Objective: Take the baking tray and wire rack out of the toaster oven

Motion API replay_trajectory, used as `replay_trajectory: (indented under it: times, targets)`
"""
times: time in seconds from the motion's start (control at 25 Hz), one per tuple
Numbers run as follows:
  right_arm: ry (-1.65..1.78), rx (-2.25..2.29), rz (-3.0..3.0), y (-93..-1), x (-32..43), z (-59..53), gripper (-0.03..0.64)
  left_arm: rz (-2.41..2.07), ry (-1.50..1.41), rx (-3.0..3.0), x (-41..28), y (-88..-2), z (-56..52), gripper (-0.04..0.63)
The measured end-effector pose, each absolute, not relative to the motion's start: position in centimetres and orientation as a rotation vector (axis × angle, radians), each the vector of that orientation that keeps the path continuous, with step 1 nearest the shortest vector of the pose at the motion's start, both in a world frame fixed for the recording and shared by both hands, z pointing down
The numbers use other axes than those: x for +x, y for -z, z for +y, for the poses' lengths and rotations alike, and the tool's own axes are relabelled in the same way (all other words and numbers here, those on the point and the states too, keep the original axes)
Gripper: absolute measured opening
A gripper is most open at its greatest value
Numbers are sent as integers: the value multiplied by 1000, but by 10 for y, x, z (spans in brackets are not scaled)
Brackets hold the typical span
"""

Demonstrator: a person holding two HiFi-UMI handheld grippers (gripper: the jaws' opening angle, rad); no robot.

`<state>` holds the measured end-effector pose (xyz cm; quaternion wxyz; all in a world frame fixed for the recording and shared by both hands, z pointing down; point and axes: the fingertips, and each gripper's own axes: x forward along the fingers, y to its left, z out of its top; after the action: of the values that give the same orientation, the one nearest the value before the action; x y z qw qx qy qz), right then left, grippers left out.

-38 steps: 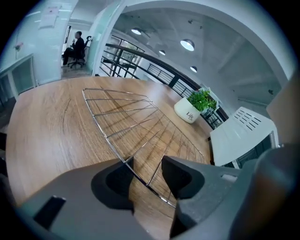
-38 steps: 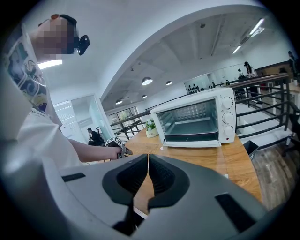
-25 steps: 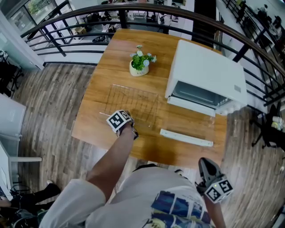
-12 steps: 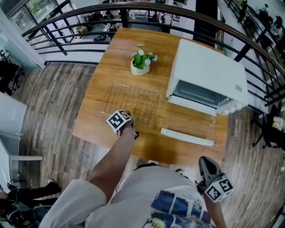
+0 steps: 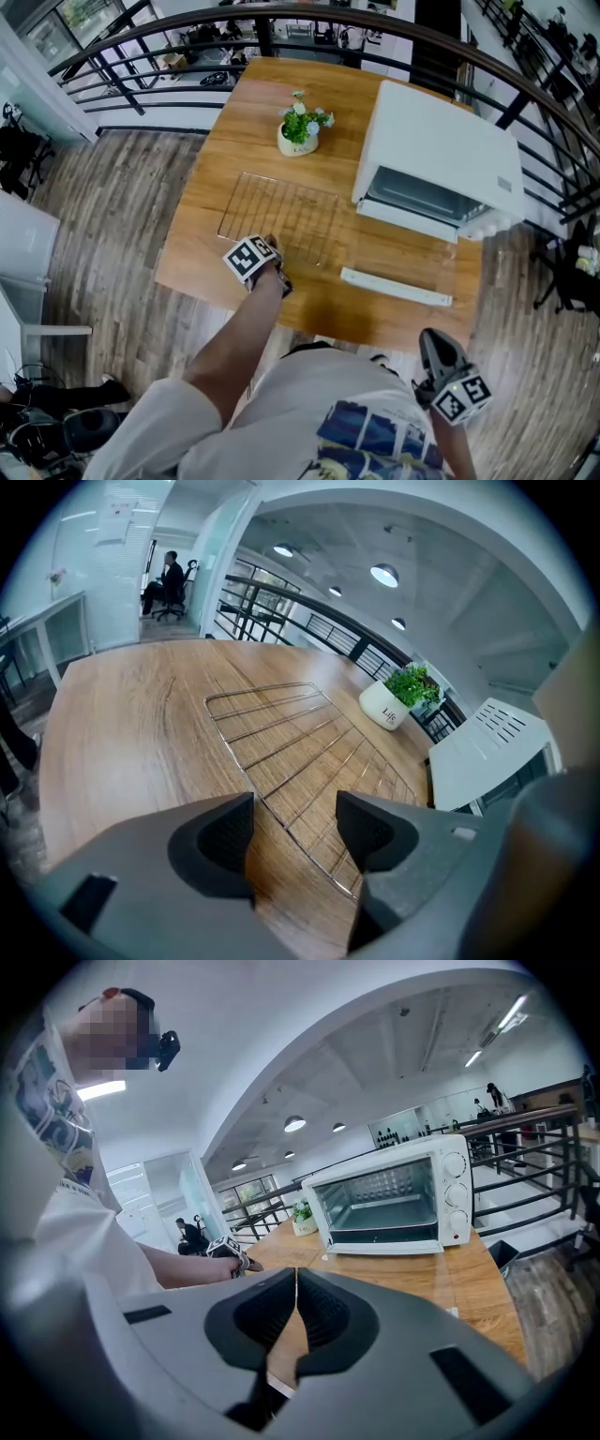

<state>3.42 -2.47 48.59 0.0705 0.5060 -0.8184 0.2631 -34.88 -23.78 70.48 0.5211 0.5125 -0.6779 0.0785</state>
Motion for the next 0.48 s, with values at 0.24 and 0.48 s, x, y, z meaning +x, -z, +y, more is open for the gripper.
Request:
replay_trajectory:
  times: [0.24, 0.48]
  targets:
    - [-793, 1511, -2466, -486, 35, -22, 6, -1614, -172, 1258, -344, -699, -235, 261]
    - [-794, 1515, -2467, -487, 43, -17, 5, -1601, -169, 1291, -335, -694, -228, 259]
